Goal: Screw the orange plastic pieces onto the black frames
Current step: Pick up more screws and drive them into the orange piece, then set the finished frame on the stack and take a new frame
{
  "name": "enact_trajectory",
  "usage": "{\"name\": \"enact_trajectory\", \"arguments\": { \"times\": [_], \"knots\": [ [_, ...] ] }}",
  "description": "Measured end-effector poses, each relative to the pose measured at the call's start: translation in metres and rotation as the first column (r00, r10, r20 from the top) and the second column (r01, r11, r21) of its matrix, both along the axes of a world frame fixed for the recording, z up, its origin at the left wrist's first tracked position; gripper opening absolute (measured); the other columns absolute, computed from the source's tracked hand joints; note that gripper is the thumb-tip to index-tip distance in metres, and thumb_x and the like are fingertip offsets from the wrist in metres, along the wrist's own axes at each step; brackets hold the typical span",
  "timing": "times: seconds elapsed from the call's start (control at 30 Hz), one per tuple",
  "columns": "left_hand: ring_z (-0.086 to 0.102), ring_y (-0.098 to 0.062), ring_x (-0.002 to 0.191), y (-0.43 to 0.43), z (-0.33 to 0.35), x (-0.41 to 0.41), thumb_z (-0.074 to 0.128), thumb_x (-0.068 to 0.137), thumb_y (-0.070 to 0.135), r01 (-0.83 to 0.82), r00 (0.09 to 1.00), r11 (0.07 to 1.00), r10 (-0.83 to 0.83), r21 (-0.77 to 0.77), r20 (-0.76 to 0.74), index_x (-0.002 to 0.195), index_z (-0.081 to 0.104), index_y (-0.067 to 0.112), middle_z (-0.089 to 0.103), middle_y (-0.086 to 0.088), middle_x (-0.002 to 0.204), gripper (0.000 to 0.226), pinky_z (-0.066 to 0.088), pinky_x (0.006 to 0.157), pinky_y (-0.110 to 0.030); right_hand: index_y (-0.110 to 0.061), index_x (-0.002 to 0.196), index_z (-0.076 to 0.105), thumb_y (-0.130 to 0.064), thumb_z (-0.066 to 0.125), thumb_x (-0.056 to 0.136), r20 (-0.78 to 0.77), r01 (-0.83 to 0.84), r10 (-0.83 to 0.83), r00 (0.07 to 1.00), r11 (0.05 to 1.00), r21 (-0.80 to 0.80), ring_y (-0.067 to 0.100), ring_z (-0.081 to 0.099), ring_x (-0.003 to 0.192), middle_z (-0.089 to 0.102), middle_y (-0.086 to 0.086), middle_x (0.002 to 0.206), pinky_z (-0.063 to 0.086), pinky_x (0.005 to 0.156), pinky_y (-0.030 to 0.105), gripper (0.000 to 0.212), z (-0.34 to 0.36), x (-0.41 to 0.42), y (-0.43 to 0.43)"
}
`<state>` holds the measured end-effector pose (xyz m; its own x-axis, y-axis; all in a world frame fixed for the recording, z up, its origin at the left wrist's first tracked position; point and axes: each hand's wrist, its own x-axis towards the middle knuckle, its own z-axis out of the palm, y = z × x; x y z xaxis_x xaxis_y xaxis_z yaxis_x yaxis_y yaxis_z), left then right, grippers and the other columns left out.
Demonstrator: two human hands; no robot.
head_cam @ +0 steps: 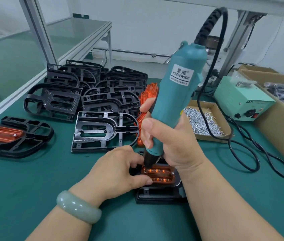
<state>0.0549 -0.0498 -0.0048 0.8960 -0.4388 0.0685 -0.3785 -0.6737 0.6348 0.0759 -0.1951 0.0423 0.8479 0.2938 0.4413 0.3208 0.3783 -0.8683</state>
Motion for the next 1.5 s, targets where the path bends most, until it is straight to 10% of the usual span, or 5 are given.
{"name": "enact_trajectory", "arguments": {
  "times": [0.43,0.73,0.97,1.13,1.5],
  "knots": [
    [0.052,0.002,0.084,0.004,-0.01,0.002,0.076,0.06,0.058,-0.024,0.999,0.999,0.023,-0.021,-0.045,0.096,0.065,0.052,0.054,0.016,0.085,0.038,0.048,0.079,-0.029,-0.012,0.095,0.053,-0.011,0.057,0.079,-0.144,0.135,-0.094,0.985,0.943,0.306,0.009,0.044,0.039,0.048,-0.004,0.052,0.035,0.049,0.023,0.016,0.009,0.001,-0.03],
    [0.051,0.008,0.083,0.003,-0.004,0.001,0.074,0.071,0.05,-0.075,0.997,0.99,0.075,-0.119,-0.003,0.087,0.069,0.047,0.053,0.017,0.088,0.017,0.035,0.07,-0.005,-0.022,0.092,0.052,-0.031,0.053,0.081,-0.307,0.328,-0.187,0.933,0.794,0.512,0.002,0.043,0.044,0.046,-0.012,0.055,0.042,0.052,0.018,0.015,-0.015,0.003,-0.075],
    [0.034,0.014,0.115,-0.029,0.017,0.0,0.059,0.064,0.071,0.089,0.992,0.996,-0.091,0.021,0.087,0.128,0.052,0.039,0.038,0.035,0.12,0.072,0.021,0.091,0.004,-0.021,0.088,0.059,-0.031,0.073,0.069,-0.307,0.279,-0.073,0.949,0.649,0.708,0.001,0.044,0.046,0.045,-0.012,0.057,0.044,0.052,0.016,0.026,-0.028,0.001,-0.1],
    [0.033,-0.007,0.129,-0.056,0.016,0.008,0.06,0.079,0.057,0.112,0.979,0.978,-0.139,0.174,0.151,0.141,0.035,0.03,0.041,0.011,0.14,0.072,0.025,0.109,-0.019,-0.02,0.088,0.062,-0.029,0.085,0.06,-0.26,0.23,-0.047,0.964,0.637,0.736,0.002,0.045,0.047,0.047,-0.012,0.059,0.043,0.054,0.017,0.037,-0.03,0.0,-0.106],
    [0.048,-0.024,0.108,-0.071,0.019,0.028,0.054,0.092,0.025,0.014,0.965,0.909,-0.121,0.416,0.231,0.124,0.057,0.028,0.052,-0.001,0.114,0.032,0.042,0.091,-0.035,-0.019,0.088,0.061,-0.028,0.086,0.056,-0.325,0.292,-0.06,0.944,0.61,0.737,0.002,0.044,0.046,0.045,-0.011,0.06,0.045,0.052,0.017,0.041,-0.035,0.002,-0.112]
  ]
}}
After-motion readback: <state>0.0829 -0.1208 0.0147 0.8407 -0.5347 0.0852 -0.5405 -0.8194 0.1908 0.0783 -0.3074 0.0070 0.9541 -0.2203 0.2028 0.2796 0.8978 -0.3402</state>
